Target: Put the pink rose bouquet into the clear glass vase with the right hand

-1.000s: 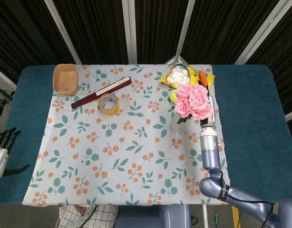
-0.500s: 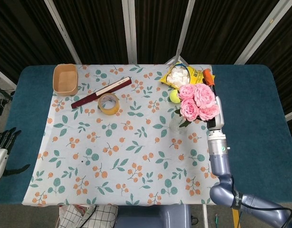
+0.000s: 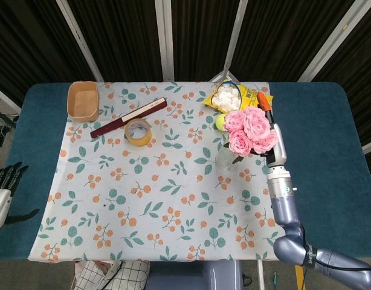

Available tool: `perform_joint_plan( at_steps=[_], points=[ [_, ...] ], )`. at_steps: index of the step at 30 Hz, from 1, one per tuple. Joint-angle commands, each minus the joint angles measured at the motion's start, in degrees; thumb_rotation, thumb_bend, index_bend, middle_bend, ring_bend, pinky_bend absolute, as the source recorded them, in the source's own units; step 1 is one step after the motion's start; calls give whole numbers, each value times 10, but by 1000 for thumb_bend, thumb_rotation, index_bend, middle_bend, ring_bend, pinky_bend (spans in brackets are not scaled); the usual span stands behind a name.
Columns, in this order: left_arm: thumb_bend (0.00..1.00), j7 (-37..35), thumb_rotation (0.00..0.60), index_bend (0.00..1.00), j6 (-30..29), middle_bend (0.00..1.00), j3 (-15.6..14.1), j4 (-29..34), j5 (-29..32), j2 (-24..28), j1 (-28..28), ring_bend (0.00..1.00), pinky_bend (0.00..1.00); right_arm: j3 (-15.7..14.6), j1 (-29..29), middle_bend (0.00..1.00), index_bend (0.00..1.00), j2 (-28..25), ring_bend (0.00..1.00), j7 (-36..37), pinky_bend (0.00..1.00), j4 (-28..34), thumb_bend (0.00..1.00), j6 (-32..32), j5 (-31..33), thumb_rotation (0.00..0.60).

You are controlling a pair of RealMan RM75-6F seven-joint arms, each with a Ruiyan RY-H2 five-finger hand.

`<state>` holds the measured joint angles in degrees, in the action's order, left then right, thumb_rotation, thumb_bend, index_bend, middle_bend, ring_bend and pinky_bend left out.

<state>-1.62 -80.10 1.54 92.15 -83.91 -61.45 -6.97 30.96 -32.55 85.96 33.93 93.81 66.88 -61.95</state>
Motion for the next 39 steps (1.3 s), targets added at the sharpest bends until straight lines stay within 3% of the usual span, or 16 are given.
perform_joint_plan(
  at_steps=[1,5,14,33,39],
  points=[
    [0,-1,600,0,1,0,0,0,1,1,0,0,0,13,-12,0,0,3,0,-9,0,-11,185,-11,18,600],
    [0,-1,600,0,1,0,0,1,1,1,0,0,0,17,-16,0,0,-10,0,-22,0,-5,60,-38,48,600],
    [0,-4,600,0,4,0,-1,2,5,3,0,0,0,-32,5,0,0,-142,0,-39,0,64,26,-176,25,600],
    [0,-2,600,0,8,0,-1,6,6,4,-1,0,0,-94,26,0,0,-200,0,-60,0,78,26,-188,-35,600],
    [0,-4,600,0,7,0,-1,5,9,6,1,0,0,-128,44,0,0,-248,0,-87,0,83,25,-193,-58,600]
  ],
)
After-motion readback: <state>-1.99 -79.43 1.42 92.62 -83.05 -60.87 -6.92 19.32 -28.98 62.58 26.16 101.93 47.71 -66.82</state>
